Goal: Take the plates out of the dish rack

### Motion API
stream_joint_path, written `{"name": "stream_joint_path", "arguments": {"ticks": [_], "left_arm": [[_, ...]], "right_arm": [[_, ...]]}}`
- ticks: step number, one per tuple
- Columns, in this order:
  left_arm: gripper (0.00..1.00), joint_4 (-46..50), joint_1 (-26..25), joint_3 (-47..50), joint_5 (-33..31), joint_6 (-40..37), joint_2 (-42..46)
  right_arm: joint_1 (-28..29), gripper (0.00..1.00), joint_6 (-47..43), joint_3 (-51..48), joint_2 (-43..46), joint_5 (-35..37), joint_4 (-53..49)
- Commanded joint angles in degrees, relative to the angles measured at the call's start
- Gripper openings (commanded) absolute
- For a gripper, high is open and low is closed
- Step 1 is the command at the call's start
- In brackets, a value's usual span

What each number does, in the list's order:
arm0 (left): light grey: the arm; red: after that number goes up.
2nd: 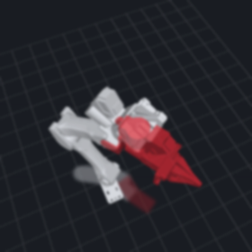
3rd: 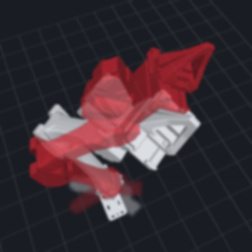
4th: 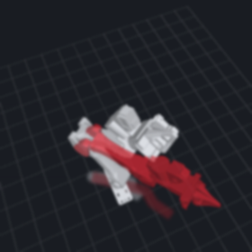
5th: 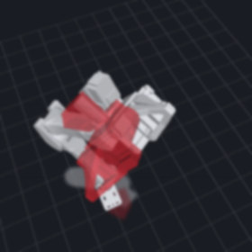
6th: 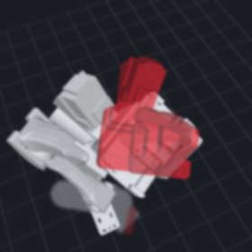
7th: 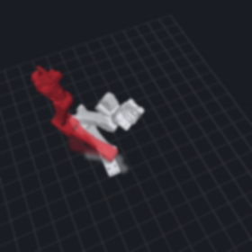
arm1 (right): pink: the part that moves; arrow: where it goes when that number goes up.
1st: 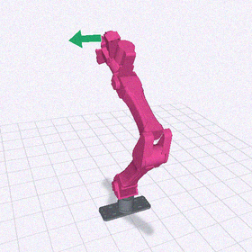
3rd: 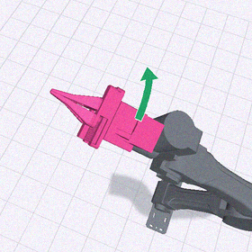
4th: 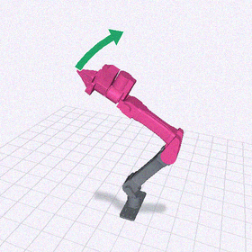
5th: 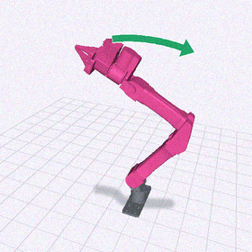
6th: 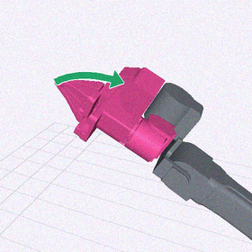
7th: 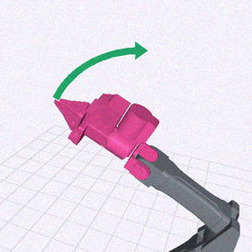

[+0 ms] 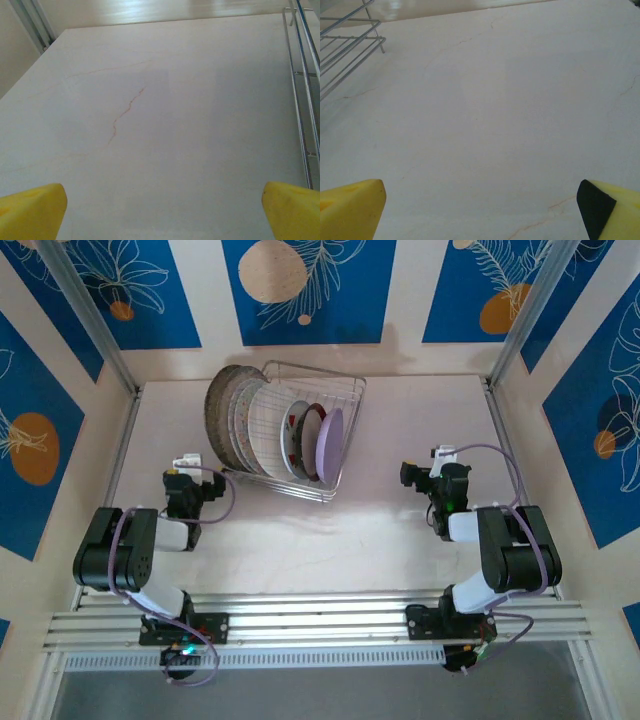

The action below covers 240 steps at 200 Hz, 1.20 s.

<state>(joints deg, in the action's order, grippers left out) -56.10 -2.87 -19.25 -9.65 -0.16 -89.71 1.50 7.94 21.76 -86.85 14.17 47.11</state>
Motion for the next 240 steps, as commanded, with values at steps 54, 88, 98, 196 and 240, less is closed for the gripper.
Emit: {"name": "stream_joint_path", "arguments": {"ticks": [54,88,98,196,240], "left_arm": [[1.0,-0.4,-0.6,-0.7,1.7,-0.4,0.2],[1.0,-0.4,-0.6,-0.7,1.7,-0.5,0.3],[1.0,-0.4,-0.6,-0.7,1.7,-0.5,0.2],[1.0,-10.2,-5.0,7.5,-12.4,-2.2,8.0],[1.0,15.8,-7.4,6.0,-27.9,-1.0,38.2]], "right_arm": [[0.2,0.99,-0.3,0.9,-0.3,0.6,1.5],[0.2,0.99,-0.3,0.9,-0.3,0.5,1.5],[0.2,0.99,-0.3,0.9,-0.3,0.6,1.5],[3.5,0.99,-2.9,-3.9,2.8,5.3,8.5],[6.2,0.99,-0.3,-4.0,18.6,21.1,-1.3]]}}
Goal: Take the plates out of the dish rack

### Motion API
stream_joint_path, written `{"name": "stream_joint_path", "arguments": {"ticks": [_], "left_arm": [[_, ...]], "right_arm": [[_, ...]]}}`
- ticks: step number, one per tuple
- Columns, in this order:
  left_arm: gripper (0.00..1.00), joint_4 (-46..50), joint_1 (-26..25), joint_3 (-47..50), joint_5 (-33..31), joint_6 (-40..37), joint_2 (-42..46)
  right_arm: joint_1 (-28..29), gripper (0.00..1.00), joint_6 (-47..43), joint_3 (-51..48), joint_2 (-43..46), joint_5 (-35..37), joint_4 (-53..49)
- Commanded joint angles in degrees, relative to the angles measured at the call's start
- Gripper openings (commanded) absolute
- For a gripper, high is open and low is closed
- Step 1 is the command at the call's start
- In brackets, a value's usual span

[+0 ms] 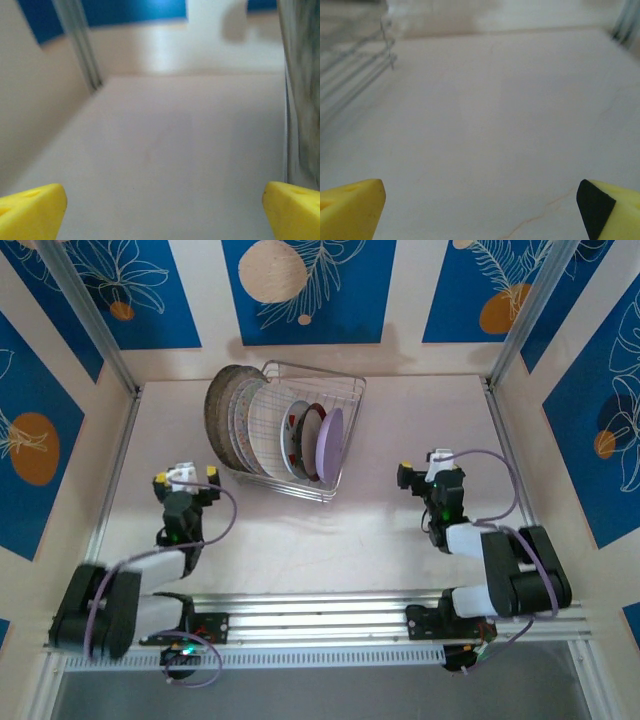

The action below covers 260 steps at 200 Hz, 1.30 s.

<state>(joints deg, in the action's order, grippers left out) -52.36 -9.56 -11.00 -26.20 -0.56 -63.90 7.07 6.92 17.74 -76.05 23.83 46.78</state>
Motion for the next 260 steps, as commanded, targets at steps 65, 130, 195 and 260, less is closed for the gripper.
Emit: {"name": "stream_joint_path", "arguments": {"ticks": [65,130,195,260], "left_arm": [[1.0,52.6,-1.0,-30.7,-17.8,10.5,26.1],[1.0,98.0,1.0,-73.2,27.0,29.3,3.8],[1.0,115.5,9.6,-92.8,40.1,26.2,-14.6],[0.89,111.6,19.7,-98.0,62.7,16.4,-28.0]], "right_arm": [[0.7,0.99,13.2,37.7,22.7,19.5,-49.3],[-3.9,0.99,38.6,64.4,21.6,-17.3,-82.9],[16.7,0.99,21.0,76.9,18.0,-15.7,-93.0],[18.4,1.0,15.7,74.4,19.6,-29.6,-90.8]]}}
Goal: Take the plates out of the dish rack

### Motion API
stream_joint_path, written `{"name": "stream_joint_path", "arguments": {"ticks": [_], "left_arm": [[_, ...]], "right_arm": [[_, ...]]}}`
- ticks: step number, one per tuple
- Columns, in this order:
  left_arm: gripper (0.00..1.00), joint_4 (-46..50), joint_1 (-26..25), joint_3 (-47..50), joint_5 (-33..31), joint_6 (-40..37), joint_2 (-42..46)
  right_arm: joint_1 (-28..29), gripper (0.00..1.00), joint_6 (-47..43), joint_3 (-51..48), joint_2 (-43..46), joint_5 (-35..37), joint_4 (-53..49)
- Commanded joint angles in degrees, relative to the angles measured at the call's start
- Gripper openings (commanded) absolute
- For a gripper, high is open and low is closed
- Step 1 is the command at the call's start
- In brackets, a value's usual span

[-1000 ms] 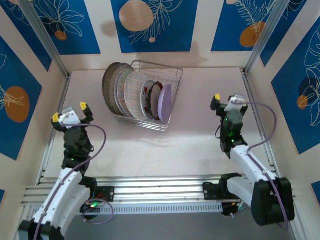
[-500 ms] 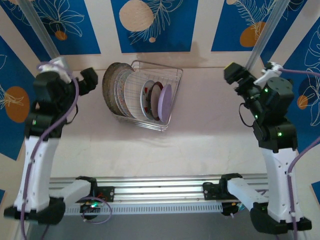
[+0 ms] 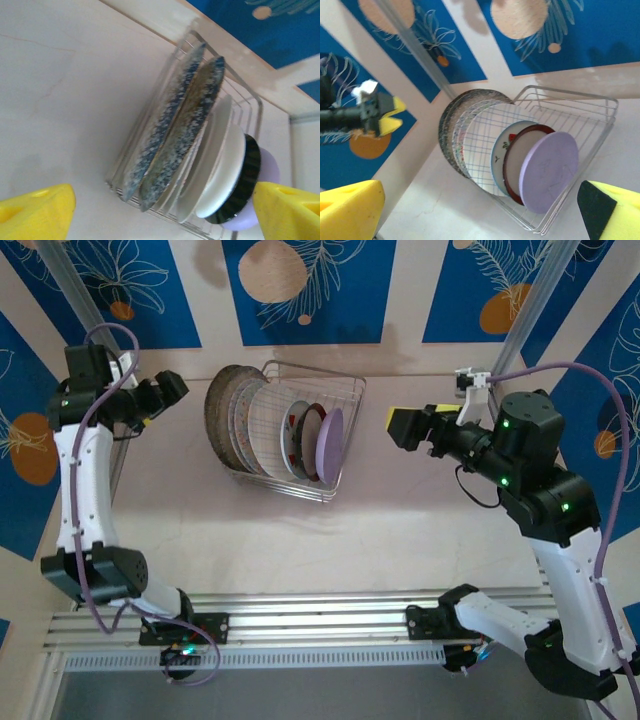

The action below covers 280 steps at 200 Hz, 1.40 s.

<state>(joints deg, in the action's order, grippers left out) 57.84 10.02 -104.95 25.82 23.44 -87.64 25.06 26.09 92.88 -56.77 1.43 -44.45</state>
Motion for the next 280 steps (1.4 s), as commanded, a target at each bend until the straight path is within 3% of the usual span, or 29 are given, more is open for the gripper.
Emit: {"name": "stream_joint_path", "arguments": {"ticks": [1,39,79,141,181,237,280], "left_arm": [[0.88,1.6,0.2,-4.2,10.6,-7.9,-4.3],[0.85,1.6,2.0,-4.3,5.2,-15.2,-5.1],[0.74,-3.4,1.5,-0.5,6.6,-20.0,-5.6],[0.71,-8.4,-0.1,5.2,3.6,-22.5,-5.2],[0.63,-13.3,-0.4,9.5,5.6,-23.1,-4.9],[0.62,-13.0,-1.1,11.5,6.8,-27.5,-4.4],[0.62,-13.3,-1.1,11.3,8.9,-26.6,-3.0]], "right_arm": [[0.4,1.0,-3.5,-0.9,0.3,-7.3,0.5],[0.5,1.0,-4.7,-1.1,-0.3,-9.6,1.2],[0.4,1.0,-4.1,-1.6,0.0,-9.0,3.0],[0.6,1.0,-1.2,-5.7,1.3,-10.8,10.3],[1.1,1.0,-1.7,-3.8,-1.0,-12.0,9.6],[1.7,1.0,-2.1,-3.2,-1.4,-11.5,8.7],[1.8,1.0,-2.0,-3.6,-1.4,-11.3,8.2]]}}
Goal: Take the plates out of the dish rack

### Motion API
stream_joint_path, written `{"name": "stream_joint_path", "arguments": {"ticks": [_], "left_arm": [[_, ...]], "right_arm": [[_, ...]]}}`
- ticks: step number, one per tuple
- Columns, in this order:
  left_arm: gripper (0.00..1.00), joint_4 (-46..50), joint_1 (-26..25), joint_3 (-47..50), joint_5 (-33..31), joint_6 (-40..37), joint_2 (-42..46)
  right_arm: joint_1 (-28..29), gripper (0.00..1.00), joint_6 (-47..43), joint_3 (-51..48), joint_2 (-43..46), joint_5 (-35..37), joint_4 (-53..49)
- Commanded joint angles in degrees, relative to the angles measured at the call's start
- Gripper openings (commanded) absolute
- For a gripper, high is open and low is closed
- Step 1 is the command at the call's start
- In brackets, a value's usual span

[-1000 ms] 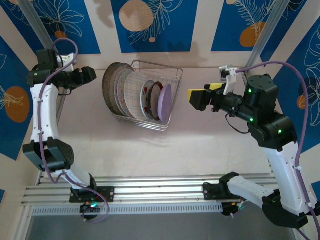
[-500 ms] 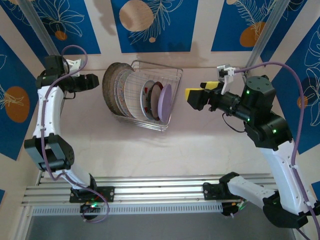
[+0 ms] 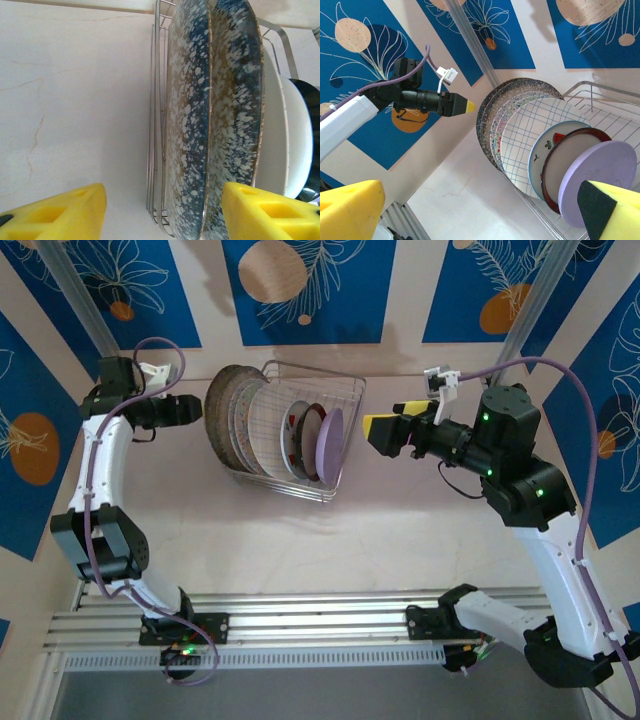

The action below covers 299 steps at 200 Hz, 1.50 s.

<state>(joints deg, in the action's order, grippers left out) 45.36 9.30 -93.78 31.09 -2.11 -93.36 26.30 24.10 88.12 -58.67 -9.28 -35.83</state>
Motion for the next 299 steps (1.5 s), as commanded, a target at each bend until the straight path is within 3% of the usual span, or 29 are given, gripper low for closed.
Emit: {"name": "stream_joint_path", "arguments": {"ticks": [1,50,210,299], "left_arm": [[0.62,-0.9,-0.3,0.0,3.7,-0.9,2.7],[0.62,-1.7,-1.5,1.4,4.4,0.7,1.9],[0.41,0.3,-3.0,-2.2,4.8,-3.9,-5.1],[0.4,1.4,-4.7,-4.6,3.2,-3.9,-8.2]], "right_arm": [[0.6,1.0,0.0,1.2,0.5,-0.6,-0.4],[0.7,1.0,0.5,0.8,-0.1,0.0,-0.8],[1.1,1.0,1.7,0.1,0.1,-0.4,-1.2],[1.3,1.0,2.0,-0.1,-0.1,-0.8,-1.1]]}}
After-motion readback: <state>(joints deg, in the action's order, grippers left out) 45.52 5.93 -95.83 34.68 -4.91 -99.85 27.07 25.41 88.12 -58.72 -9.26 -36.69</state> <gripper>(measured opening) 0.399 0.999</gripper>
